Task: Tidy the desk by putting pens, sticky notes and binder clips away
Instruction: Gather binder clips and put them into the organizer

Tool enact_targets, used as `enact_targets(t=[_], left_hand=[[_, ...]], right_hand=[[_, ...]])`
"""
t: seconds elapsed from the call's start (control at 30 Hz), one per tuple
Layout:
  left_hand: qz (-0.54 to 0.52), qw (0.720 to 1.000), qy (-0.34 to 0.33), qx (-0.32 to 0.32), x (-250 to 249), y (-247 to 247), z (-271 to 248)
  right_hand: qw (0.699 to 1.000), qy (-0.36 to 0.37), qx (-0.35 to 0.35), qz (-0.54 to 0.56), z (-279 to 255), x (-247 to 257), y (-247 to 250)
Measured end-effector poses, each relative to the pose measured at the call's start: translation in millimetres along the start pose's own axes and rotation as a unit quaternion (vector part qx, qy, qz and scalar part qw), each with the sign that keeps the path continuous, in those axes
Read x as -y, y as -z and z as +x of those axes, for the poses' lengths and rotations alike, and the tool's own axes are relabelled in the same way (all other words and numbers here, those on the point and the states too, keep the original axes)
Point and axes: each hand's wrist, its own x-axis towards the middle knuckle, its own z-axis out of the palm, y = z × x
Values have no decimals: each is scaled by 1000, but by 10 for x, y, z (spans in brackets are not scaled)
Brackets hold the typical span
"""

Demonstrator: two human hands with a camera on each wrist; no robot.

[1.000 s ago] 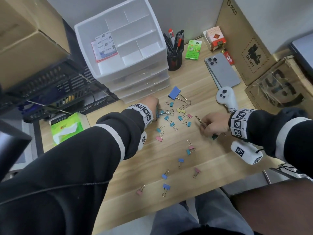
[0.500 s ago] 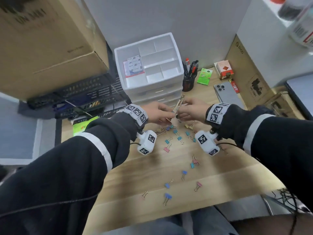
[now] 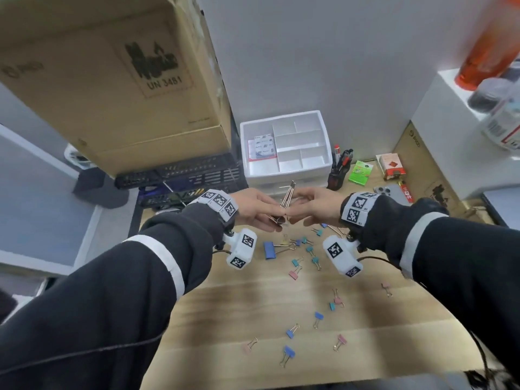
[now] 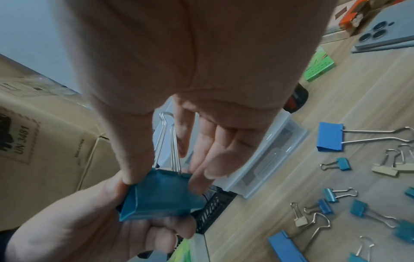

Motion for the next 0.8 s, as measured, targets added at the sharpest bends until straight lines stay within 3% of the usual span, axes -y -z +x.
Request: enact_targets(t=[0.23,0.5,0.8], left_hand=[[-11,1000,-4,-25,-6,10,-147],[-71,997,9,13,-129,34,-238],[-108,994,9,10,-249,97,-171]], right_hand=[[996,10,42,75,-65,152,-111],[975,13,51,216,-50,246,-71],[973,28,65,221,69,386,34]])
